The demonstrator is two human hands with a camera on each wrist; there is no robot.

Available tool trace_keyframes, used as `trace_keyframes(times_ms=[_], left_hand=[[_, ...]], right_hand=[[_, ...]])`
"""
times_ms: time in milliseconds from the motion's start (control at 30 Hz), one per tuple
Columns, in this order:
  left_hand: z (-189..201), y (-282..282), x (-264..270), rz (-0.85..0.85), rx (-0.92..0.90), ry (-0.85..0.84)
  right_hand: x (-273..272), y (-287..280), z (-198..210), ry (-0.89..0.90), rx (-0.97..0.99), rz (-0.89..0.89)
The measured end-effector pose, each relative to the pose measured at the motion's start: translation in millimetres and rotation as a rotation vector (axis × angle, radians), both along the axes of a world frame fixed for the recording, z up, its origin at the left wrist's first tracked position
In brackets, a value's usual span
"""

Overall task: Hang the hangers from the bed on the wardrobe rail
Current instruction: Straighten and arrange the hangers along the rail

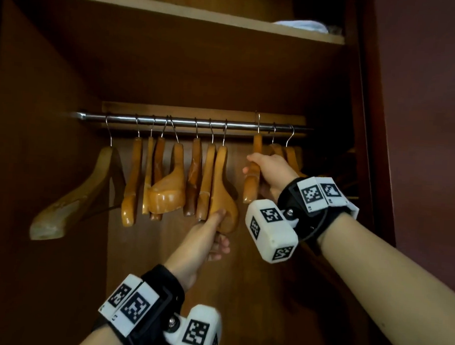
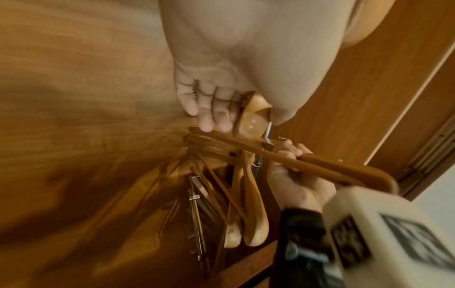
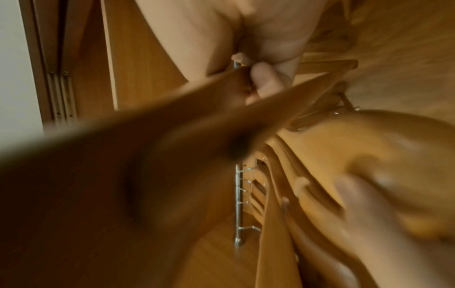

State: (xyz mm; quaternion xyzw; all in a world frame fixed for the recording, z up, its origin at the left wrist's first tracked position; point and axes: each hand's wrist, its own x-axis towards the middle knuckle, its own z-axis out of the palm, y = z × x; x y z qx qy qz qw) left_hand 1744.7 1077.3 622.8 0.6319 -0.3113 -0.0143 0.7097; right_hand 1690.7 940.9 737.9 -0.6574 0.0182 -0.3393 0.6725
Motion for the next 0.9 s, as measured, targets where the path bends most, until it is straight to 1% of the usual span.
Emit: trace_keyframes(times_ms=[233, 467, 567, 700, 900], left_hand=[[-2.1, -0.6, 3.8, -0.003, 0.032, -0.022], [-1.6, -2.0, 4.1, -0.022, 0.032, -0.041], [-2.0, -2.8, 3.6, -0.025, 0.038, -0.044], [-1.4, -3.5, -0.5, -0.032, 0.047, -0.042], [-0.7, -6.3, -8.3, -0.007, 0.05, -0.041]], right_hand=[[10.0, -10.1, 26.1, 0.053, -0.103, -0.083], [8.0, -19.8, 44.3, 0.135, -0.109, -0.054], [14.9, -20.8, 44.4, 0.152, -0.101, -0.036], [24.0, -18.5, 39.3, 0.126, -0.064, -0.012], [30.1, -20.4, 26.0, 0.17, -0.071, 0.038]])
